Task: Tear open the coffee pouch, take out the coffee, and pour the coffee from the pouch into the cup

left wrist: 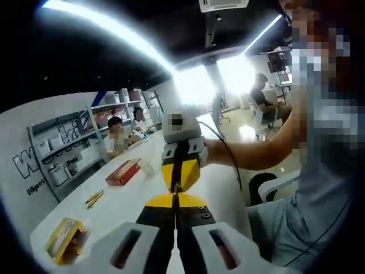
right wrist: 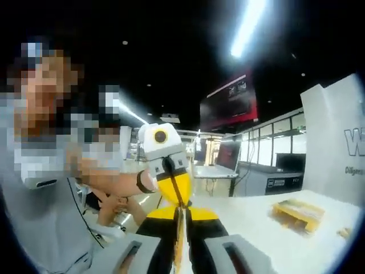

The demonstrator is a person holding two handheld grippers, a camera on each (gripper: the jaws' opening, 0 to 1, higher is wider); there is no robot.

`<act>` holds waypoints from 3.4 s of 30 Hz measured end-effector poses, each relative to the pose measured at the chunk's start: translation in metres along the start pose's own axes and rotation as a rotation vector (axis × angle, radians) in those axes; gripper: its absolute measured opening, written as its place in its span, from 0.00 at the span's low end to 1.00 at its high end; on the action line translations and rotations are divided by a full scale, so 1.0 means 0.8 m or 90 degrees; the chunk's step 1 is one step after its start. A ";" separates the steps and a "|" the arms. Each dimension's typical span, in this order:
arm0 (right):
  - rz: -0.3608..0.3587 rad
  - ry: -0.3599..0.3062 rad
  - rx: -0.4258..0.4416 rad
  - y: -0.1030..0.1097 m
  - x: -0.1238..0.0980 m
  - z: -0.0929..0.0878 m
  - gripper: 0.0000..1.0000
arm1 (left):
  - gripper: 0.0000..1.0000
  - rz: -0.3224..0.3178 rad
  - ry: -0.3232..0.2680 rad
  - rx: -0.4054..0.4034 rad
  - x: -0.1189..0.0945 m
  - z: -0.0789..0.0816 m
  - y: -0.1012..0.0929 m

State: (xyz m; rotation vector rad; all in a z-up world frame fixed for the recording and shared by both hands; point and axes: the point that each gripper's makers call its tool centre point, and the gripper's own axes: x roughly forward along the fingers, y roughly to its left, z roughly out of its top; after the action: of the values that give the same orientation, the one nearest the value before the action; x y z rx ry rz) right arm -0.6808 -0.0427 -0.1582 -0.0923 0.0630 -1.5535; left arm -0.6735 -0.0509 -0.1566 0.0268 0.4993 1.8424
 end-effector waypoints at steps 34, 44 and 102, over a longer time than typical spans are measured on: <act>0.002 -0.042 -0.020 -0.002 0.000 0.012 0.03 | 0.01 -0.024 -0.053 -0.038 0.001 0.009 -0.002; -0.002 -0.051 -0.028 -0.003 -0.001 0.016 0.03 | 0.01 -0.027 -0.074 -0.057 0.004 0.012 0.002; -0.055 0.038 0.011 -0.011 0.009 -0.014 0.00 | 0.08 -0.044 0.168 0.102 0.014 -0.025 0.003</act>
State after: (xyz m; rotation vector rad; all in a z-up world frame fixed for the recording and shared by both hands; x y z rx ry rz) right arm -0.6904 -0.0504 -0.1681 -0.0353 0.0946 -1.6426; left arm -0.6847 -0.0475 -0.1769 -0.1248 0.8218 1.7430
